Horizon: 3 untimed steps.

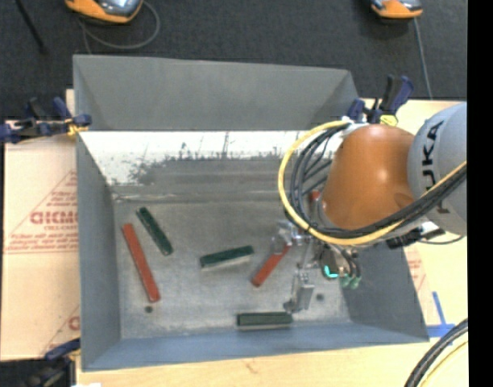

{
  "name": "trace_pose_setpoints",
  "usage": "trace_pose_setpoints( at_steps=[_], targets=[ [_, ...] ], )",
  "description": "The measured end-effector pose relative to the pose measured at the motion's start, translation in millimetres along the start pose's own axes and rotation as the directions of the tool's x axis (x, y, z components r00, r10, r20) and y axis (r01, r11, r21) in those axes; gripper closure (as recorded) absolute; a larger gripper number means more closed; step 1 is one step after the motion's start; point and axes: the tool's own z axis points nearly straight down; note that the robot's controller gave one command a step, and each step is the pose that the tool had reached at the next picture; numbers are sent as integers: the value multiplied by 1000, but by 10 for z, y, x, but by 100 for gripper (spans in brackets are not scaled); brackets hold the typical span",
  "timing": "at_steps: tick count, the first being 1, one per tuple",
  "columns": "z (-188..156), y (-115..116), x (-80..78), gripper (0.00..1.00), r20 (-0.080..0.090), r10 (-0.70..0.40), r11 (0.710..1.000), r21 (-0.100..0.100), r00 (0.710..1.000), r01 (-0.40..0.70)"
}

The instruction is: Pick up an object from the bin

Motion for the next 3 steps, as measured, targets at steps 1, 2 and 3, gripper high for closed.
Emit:
trace_pose_setpoints(
  at_steps=[1, 2, 3],
  targets=[
    [1169, 163, -637, 0, 9, -162, 987, 1, 987, 162],
    [1134, 163, -632, 100, 11, -161, 987, 1, 987, 161],
    [494, -423, -346, 100, 13, -220, 976, 6, 975, 220]
  ],
)
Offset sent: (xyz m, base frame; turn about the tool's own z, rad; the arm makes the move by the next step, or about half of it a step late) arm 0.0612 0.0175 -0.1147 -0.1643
